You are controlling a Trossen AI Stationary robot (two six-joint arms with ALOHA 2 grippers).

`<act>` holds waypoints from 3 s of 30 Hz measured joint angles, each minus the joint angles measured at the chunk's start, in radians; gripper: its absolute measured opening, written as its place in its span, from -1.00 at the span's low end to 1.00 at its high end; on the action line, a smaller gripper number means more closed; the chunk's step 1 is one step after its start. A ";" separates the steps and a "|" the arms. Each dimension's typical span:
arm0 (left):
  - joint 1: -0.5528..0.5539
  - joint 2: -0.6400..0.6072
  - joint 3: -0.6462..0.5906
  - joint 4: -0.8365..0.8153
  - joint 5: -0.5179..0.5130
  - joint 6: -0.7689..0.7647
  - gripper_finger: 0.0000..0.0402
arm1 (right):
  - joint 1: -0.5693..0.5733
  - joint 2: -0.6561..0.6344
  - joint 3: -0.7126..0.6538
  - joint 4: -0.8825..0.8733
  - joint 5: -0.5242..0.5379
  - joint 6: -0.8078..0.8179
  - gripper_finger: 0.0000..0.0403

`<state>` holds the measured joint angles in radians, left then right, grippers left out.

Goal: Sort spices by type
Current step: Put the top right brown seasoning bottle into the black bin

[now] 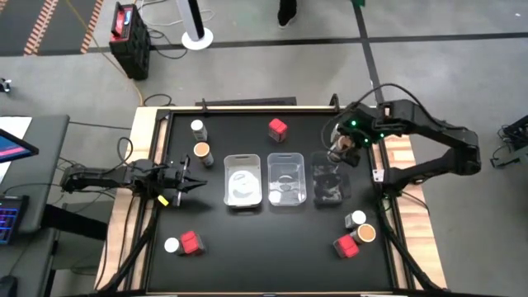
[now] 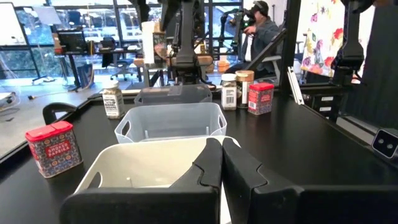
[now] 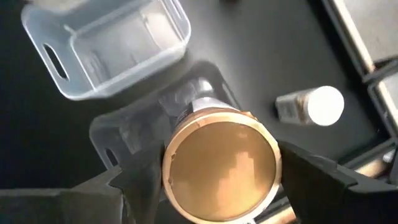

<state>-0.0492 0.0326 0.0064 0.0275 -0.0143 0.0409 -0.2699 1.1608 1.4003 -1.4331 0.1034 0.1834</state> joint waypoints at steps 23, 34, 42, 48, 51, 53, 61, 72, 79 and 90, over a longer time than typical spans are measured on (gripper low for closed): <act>0.000 0.000 0.000 0.000 0.000 0.000 -1.00 | 0.000 -0.077 -0.369 0.264 -0.025 -0.035 0.52; 0.000 0.000 0.000 0.000 0.000 0.000 -1.00 | -0.033 -0.076 -0.460 0.345 -0.025 -0.036 0.52; 0.000 0.000 0.000 0.000 0.000 0.000 -1.00 | -0.088 -0.076 -0.526 0.389 -0.025 -0.069 0.52; 0.000 0.000 0.000 0.000 0.000 0.000 -1.00 | -0.100 -0.076 -0.560 0.405 -0.032 -0.087 0.52; 0.000 0.000 0.000 0.000 0.000 0.000 -1.00 | -0.100 -0.076 -0.563 0.408 -0.037 -0.095 0.52; 0.000 0.000 0.000 0.000 0.000 0.000 -1.00 | -0.100 -0.076 -0.564 0.429 -0.038 -0.105 0.52; 0.000 0.000 0.000 0.000 0.000 0.000 -1.00 | -0.100 -0.076 -0.564 0.428 -0.038 -0.117 0.52; 0.000 0.000 0.000 0.000 0.000 0.000 -1.00 | -0.100 -0.044 -0.562 0.428 -0.048 -0.149 0.52; 0.000 0.000 0.000 0.000 0.000 0.000 -1.00 | -0.100 -0.022 -0.560 0.453 -0.047 -0.159 0.58; 0.000 0.000 0.000 0.000 0.000 0.000 -1.00 | -0.106 -0.019 -0.564 0.442 -0.053 -0.139 0.82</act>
<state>-0.0492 0.0326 0.0064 0.0275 -0.0143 0.0409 -0.3759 1.1414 0.8365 -0.9913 0.0509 0.0441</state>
